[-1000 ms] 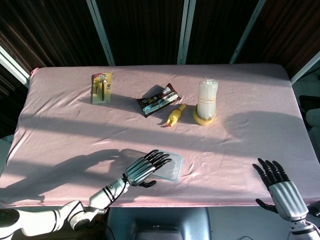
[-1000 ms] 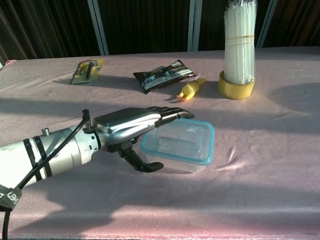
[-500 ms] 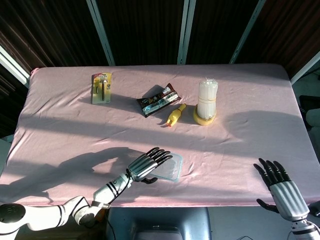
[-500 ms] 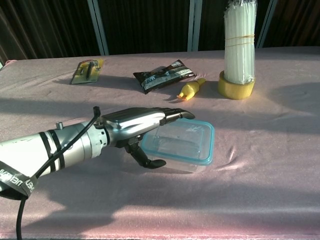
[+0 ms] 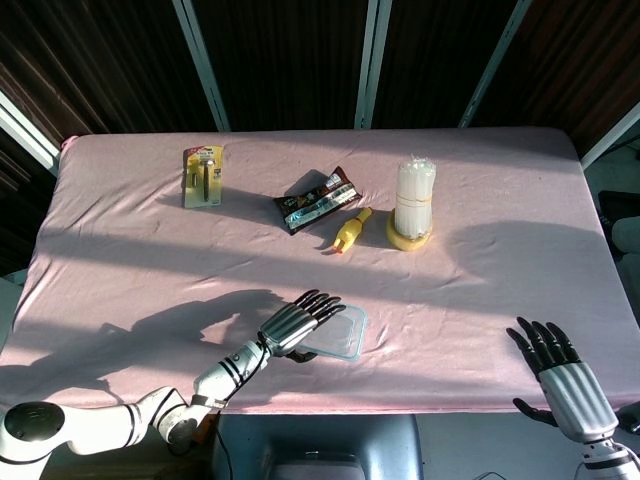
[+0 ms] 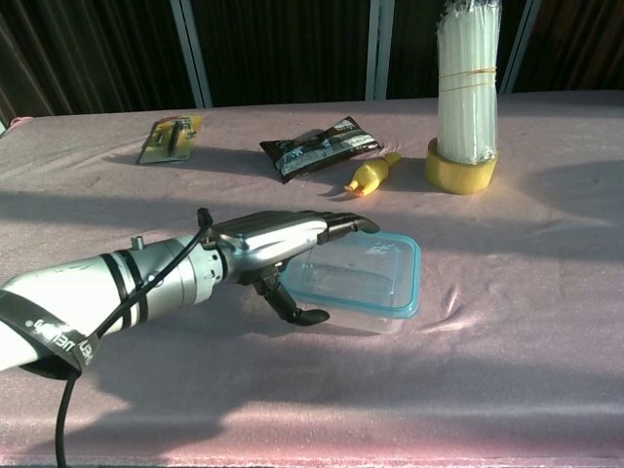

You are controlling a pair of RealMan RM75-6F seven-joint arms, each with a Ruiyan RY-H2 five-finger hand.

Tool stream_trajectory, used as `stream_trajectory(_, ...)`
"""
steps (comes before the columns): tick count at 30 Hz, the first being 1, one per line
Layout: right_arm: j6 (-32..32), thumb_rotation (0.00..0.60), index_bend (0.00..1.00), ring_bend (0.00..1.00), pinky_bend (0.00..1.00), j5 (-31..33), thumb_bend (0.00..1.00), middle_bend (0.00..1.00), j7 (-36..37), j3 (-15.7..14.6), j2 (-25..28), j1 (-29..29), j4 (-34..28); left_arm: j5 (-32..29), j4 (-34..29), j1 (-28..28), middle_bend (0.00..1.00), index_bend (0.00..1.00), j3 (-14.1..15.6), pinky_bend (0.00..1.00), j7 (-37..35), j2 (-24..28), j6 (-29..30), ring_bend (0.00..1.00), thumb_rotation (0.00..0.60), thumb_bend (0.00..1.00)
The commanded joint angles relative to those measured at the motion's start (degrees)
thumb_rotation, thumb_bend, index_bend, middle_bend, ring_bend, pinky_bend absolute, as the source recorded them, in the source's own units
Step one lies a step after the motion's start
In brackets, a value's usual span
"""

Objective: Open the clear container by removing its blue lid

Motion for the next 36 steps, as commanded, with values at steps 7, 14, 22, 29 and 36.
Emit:
stream_trajectory(7,-4.4,0.6,0.0,0.0,0.0,-2.2,0.21,0.0,-4.8,0.48,-3.11,3.21,1.02,0.31,-0.35,0.93,0.41,0.0,1.56,0.42,1.23,-1.87,3.29,0.45,0.6,0.28)
stream_trajectory(14,-13.51,0.6,0.15,0.0,0.0,-3.16,0.21,0.0,-6.76,2.7,-7.77,10.64,2.4,1.11,0.35,1.58,0.44,0.0,2.36,0.46,0.64,-5.25,5.88,0.49,0.6,0.29)
stream_trajectory(22,-11.67,0.6,0.39,0.0,0.0,-7.05,0.24,0.0,5.4,4.44,-14.75,16.59,10.75,2.9,4.18,2.89,0.37,0.0,2.19,0.46,-1.02,-8.44,11.24,0.5,0.6,0.3)
stream_trajectory(29,-15.77,0.6,0.42,0.0,0.0,-5.58,0.25,0.0,10.53,4.08,-17.92,20.47,13.49,4.55,5.2,2.69,0.38,0.0,3.12,0.46,-3.55,-9.13,11.83,0.5,0.6,0.3)
stream_trajectory(36,-19.11,0.6,0.51,0.0,0.0,-6.62,0.31,0.04,16.14,2.62,-22.49,25.06,15.77,5.44,6.79,2.36,0.38,0.0,3.83,0.47,-1.76,-10.54,11.86,0.5,0.6,0.3)
